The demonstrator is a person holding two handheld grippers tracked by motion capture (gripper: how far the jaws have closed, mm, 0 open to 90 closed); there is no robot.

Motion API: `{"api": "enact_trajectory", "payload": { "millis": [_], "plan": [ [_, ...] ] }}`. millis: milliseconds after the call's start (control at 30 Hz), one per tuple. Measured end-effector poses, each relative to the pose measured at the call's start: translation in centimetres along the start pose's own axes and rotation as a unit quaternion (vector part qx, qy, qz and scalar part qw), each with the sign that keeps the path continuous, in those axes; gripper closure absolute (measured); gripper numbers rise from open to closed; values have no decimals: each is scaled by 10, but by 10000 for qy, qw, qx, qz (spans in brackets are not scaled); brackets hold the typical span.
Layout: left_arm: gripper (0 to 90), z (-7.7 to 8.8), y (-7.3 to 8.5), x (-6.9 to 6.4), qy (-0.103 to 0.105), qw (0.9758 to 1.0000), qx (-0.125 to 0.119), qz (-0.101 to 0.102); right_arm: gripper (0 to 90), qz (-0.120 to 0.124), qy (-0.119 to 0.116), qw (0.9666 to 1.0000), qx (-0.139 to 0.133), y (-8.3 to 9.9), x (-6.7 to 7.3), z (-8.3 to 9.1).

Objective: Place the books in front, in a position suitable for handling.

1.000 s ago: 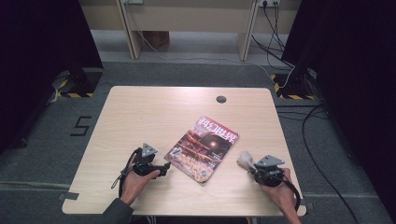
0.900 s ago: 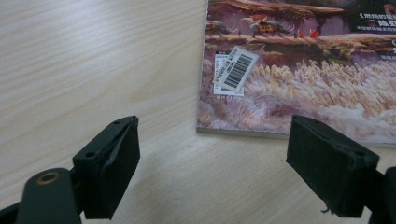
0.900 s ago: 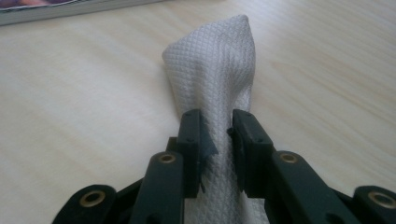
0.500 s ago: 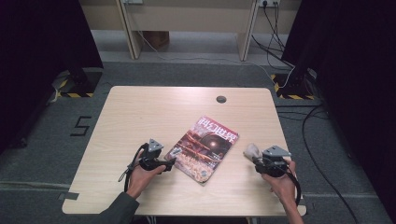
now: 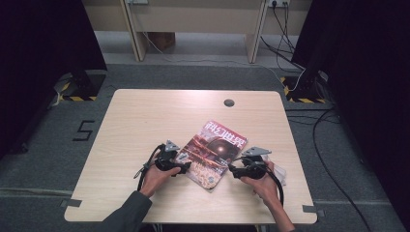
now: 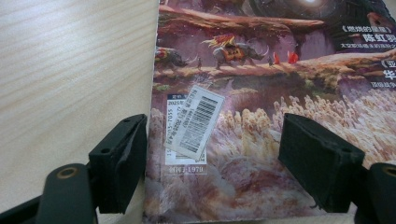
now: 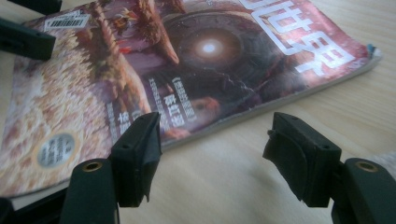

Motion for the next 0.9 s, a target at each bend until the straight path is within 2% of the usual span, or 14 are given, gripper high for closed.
{"api": "enact_trajectory", "payload": {
  "millis": [133,267,333,400,500,633,900],
  "plan": [
    [236,3,2,-2,33,10000,45,-38,336,-335,-134,9993,16,-6,-5,-15],
    [243,11,7,-11,34,9999,129,-84,300,-474,-169,9987,113,-9,-10,-27],
    [241,17,10,-16,79,9997,202,-152,297,-312,-67,9994,130,-11,-11,-30],
    [249,26,16,-22,175,9992,269,-231,295,-381,-63,9992,141,-13,-11,-31],
    [257,35,24,-30,258,9988,287,-290,294,-316,-46,9993,202,-14,-12,-32],
    [258,46,33,-42,422,9979,288,-386,298,-115,9,9995,290,-16,-10,-33],
    [258,57,42,-56,616,9965,257,-510,326,147,40,9992,370,-15,-4,-32]
  ]
}}
Point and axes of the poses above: each handheld gripper's, and its own axes: z roughly backward along the jaws, y roughly out of its underside, x roughly to its left, the point moved 1 cm from there along -z, roughly forward along the jaws, and after that the axes turned 14 degrees about -y, right-handed, at the moved point
